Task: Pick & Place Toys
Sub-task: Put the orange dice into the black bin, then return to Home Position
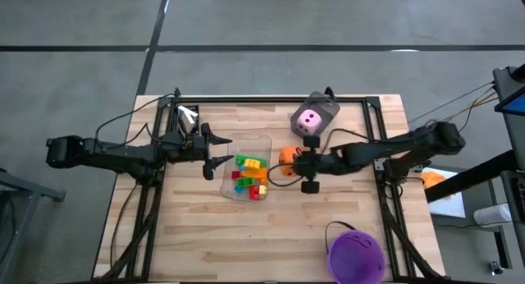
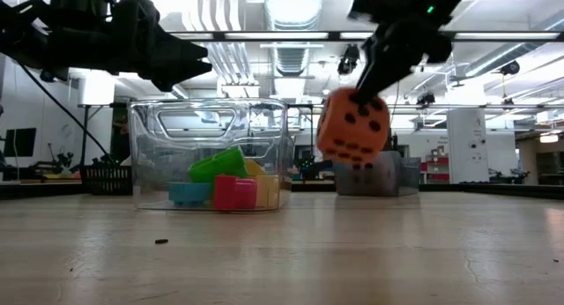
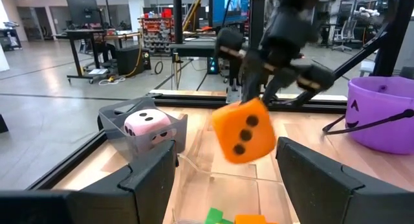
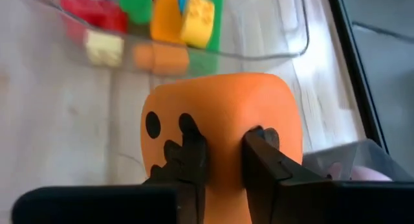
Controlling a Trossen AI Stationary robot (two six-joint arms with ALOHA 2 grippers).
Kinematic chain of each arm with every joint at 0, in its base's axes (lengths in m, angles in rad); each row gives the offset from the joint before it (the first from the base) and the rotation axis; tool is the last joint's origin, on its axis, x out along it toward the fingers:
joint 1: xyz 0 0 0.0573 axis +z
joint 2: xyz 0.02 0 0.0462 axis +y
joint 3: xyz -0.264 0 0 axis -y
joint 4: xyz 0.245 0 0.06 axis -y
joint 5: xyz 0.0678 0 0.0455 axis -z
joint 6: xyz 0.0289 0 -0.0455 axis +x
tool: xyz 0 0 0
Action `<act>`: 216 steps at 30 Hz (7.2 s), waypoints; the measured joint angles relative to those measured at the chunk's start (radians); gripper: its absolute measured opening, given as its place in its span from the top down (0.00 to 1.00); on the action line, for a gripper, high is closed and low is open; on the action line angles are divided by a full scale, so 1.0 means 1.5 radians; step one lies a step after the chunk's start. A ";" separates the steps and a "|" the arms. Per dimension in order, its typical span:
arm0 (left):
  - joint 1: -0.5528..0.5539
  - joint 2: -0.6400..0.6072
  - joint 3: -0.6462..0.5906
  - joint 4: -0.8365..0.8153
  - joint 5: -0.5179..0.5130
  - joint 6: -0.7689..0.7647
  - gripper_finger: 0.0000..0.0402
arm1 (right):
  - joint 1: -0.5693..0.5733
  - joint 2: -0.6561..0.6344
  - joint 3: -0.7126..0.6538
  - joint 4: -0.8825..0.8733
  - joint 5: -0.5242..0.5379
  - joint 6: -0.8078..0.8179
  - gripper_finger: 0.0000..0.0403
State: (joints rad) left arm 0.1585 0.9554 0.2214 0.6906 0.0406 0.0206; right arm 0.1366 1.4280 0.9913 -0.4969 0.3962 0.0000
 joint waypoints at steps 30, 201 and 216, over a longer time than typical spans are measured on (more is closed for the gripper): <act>0.000 0.000 0.000 -0.005 0.000 -0.001 0.34 | 0.001 -0.464 -0.496 0.619 -0.064 -0.010 0.89; 0.030 -0.637 -0.129 -0.476 0.115 -0.051 0.34 | 0.120 -0.950 -0.656 0.364 -0.050 -0.088 0.23; 0.085 -0.580 -0.126 -0.477 0.178 -0.069 0.34 | 0.024 -0.930 -0.656 0.361 -0.066 -0.077 0.23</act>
State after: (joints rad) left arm 0.2855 0.0860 0.0319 -0.0250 0.3077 -0.0826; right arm 0.1730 0.0323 0.0074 0.0439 0.2974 -0.1148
